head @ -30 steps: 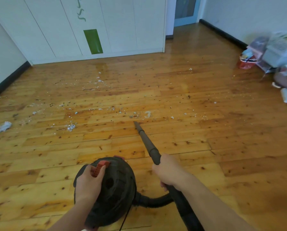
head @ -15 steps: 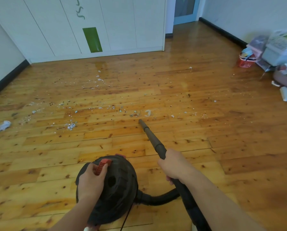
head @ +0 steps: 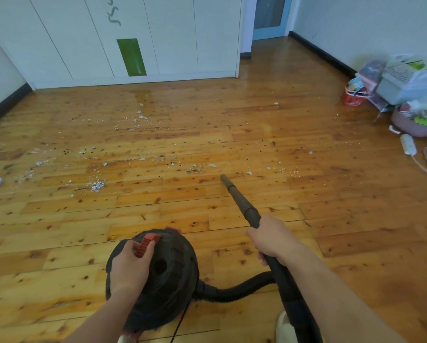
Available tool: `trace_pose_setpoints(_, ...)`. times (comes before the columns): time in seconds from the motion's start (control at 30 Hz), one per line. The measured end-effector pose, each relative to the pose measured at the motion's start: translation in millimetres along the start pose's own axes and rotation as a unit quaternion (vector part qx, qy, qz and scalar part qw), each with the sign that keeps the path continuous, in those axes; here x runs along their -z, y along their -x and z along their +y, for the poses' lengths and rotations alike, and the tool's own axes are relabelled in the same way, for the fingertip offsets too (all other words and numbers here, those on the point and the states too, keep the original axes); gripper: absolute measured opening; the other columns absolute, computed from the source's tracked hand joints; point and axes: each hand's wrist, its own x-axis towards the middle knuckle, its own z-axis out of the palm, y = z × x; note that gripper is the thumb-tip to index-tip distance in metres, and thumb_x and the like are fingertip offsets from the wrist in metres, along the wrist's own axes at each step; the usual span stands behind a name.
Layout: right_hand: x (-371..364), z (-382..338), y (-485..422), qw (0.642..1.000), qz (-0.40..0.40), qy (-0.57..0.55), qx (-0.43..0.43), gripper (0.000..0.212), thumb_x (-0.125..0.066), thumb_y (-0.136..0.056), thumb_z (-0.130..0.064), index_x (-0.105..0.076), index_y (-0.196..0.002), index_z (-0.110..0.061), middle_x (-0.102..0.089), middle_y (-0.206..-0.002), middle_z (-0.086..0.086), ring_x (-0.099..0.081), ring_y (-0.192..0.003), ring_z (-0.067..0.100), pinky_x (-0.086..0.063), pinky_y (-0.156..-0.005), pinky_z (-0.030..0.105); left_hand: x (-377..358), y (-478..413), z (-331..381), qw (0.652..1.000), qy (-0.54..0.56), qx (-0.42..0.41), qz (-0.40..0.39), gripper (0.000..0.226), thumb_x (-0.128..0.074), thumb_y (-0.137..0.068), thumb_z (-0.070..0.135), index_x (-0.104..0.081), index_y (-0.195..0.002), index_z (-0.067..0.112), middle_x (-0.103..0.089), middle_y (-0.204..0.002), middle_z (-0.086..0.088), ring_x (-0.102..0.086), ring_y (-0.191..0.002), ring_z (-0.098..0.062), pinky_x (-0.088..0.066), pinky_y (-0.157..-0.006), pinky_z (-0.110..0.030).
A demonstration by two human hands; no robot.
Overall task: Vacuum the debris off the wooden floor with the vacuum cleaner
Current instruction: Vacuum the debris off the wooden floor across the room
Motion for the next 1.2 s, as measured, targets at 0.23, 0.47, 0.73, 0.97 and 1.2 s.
trace_pose_setpoints(0.23, -3, 4, -6, 1.000, 0.017, -0.023, -0.001, 0.032, -0.048, -0.107, -0.020, -0.049, -0.132, -0.001, -0.063, -0.073, 0.012, -0.061, -0.055, 0.021, -0.056, -0.054, 0.030, -1, 1, -1, 1.000, -0.007, 0.001, 0.002, 0.030, -0.063, -0.094, 0.050, -0.058, -0.097, 0.020, -0.065, -0.084, -0.001, -0.063, -0.074, -0.017, -0.050, -0.059, -0.034)
trace_pose_setpoints(0.47, -13, -1, -18, 0.999, 0.022, -0.037, 0.001, 0.026, -0.050, -0.106, -0.019, -0.050, -0.124, 0.000, -0.061, -0.069, 0.011, -0.060, -0.053, 0.023, -0.056, -0.056, 0.034, -3, -2, 0, 1.000, -0.013, 0.005, 0.008, 0.029, -0.064, -0.094, 0.049, -0.059, -0.097, 0.020, -0.066, -0.084, -0.001, -0.064, -0.074, -0.017, -0.053, -0.063, -0.035)
trace_pose_setpoints(0.73, -31, -10, -25, 1.000, 0.014, -0.017, 0.018, 0.017, -0.050, -0.106, -0.022, -0.048, -0.115, -0.007, -0.065, -0.072, 0.010, -0.062, -0.055, 0.022, -0.055, -0.052, 0.031, -2, -3, -1, 1.000, -0.006, 0.006, 0.008, 0.028, -0.065, -0.093, 0.049, -0.058, -0.092, 0.022, -0.066, -0.081, 0.000, -0.065, -0.071, -0.017, -0.056, -0.064, -0.037)
trace_pose_setpoints(0.97, -28, 2, -47, 0.999, 0.024, -0.024, 0.013, 0.027, -0.050, -0.105, -0.022, -0.046, -0.126, -0.005, -0.063, -0.074, 0.010, -0.061, -0.051, 0.022, -0.054, -0.056, 0.033, -3, -5, -2, 1.000, -0.004, 0.008, 0.010, 0.028, -0.065, -0.093, 0.050, -0.058, -0.087, 0.023, -0.067, -0.078, 0.001, -0.066, -0.069, -0.017, -0.055, -0.062, -0.035)
trace_pose_setpoints(1.2, -33, -1, -57, 0.999, 0.028, -0.012, 0.017, 0.023, -0.051, -0.105, -0.020, -0.048, -0.123, -0.007, -0.065, -0.078, 0.010, -0.059, -0.046, 0.018, -0.051, -0.046, 0.028, -5, -10, -3, 1.000, -0.005, 0.016, 0.004, 0.029, -0.066, -0.093, 0.050, -0.059, -0.088, 0.022, -0.068, -0.080, 0.000, -0.066, -0.070, -0.018, -0.057, -0.062, -0.037)
